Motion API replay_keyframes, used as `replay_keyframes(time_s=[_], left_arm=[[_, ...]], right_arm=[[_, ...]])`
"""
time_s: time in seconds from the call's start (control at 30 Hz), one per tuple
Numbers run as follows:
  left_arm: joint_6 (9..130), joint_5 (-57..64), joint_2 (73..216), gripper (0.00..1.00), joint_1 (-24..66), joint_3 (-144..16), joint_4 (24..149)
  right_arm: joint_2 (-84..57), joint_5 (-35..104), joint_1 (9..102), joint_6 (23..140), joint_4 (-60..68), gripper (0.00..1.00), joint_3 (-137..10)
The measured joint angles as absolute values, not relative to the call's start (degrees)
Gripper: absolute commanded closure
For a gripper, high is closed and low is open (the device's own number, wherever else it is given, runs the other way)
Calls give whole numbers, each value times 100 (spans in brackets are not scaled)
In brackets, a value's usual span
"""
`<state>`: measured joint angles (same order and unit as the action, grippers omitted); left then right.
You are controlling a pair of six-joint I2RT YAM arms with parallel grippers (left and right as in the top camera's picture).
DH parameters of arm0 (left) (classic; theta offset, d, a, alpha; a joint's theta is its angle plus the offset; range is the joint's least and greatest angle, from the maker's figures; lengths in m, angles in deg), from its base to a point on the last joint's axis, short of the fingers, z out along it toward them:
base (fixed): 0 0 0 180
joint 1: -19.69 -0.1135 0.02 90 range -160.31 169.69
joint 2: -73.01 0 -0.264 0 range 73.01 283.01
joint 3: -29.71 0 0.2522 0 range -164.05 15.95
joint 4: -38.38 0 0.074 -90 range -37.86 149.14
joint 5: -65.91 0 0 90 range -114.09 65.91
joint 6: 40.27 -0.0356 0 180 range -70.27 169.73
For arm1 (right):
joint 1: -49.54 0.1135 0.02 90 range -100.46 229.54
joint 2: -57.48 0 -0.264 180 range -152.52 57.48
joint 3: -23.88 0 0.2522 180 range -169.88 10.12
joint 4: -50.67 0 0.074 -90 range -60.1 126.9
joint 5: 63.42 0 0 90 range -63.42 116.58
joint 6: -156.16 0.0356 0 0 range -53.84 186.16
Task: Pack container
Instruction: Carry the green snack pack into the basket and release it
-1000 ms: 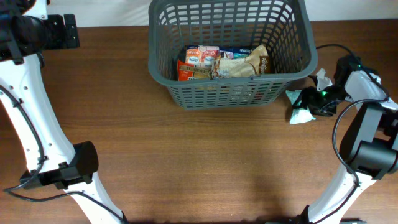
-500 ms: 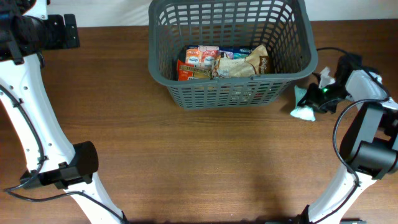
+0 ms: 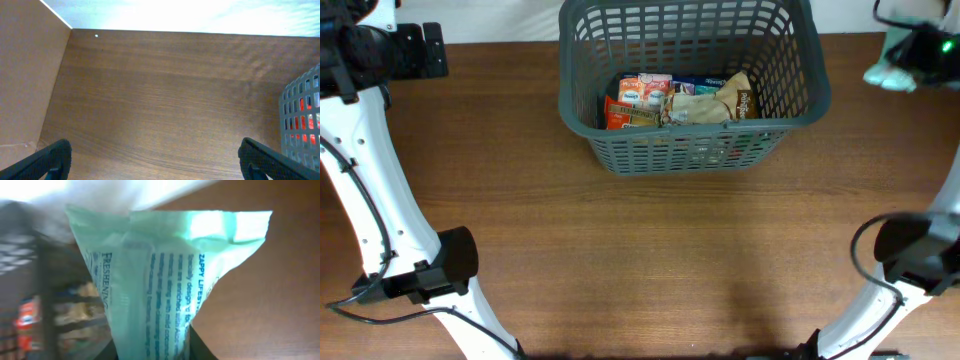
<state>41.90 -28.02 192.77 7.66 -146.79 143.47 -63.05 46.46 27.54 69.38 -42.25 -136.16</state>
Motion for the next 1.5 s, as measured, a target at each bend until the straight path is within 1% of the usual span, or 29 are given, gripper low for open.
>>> replay_keyframes(time_s=[0.1, 0.17, 0.3, 0.4, 0.53, 0.67, 1.03, 1.1, 1.13, 1.17, 1.3, 1.33, 1.37, 1.4, 1.43, 1.47, 1.5], left_arm=[[4190, -2802, 19277, 1, 766, -14679, 14347], [4190, -2802, 19277, 1, 766, -14679, 14347], [4190, -2802, 19277, 1, 766, -14679, 14347], [4190, -2802, 19277, 1, 766, -14679, 14347], [4190, -2802, 19277, 1, 766, -14679, 14347], [4190, -2802, 19277, 1, 766, -14679, 14347], [4190, -2802, 19277, 1, 766, -14679, 14347], [4190, -2802, 19277, 1, 766, -14679, 14347], [4190, -2802, 19277, 1, 766, -14679, 14347], [4190, -2802, 19277, 1, 766, -14679, 14347], [4190, -2802, 19277, 1, 766, -14679, 14347], [4190, -2802, 19277, 1, 766, -14679, 14347], [4190, -2802, 19277, 1, 766, -14679, 14347], [4190, -2802, 19277, 1, 766, -14679, 14347], [4190, -2802, 19277, 1, 766, -14679, 14347], [4190, -2802, 19277, 1, 766, -14679, 14347], [4190, -2802, 19277, 1, 766, -14679, 14347]], right_arm=[[-6219, 4696, 3167, 6868, -4590, 80, -14510], [-6138, 4757, 3723, 6722, -4745, 82, -14969], [-6106, 4812, 4678, 6265, -4800, 86, -15113], [-6180, 4768, 5502, 5723, -4817, 87, -15034], [-6366, 4683, 6146, 5236, -4736, 87, -14881], [-6790, 4602, 6509, 4960, -4660, 87, -14689], [-8125, 4504, 7082, 4630, -4642, 88, -14306], [-8291, 4501, 7222, 4619, -4642, 85, -14302], [-8344, 4499, 7285, 4617, -4642, 81, -14302], [-8385, 4497, 7327, 4615, -4645, 78, -14302], [-8508, 4488, 7423, 4597, -4640, 78, -14302], [-8532, 4486, 7421, 4602, -4645, 72, -14302], [-8562, 4488, 7416, 4617, -4653, 57, -14302], [-8582, 4490, 7416, 4621, -4669, 26, -14302], [-8608, 4490, 7405, 4624, -4691, 8, -14302], [-8619, 4484, 7403, 4624, -4699, 1, -14302], [-8628, 4486, 7397, 4624, -4704, 1, -14302]])
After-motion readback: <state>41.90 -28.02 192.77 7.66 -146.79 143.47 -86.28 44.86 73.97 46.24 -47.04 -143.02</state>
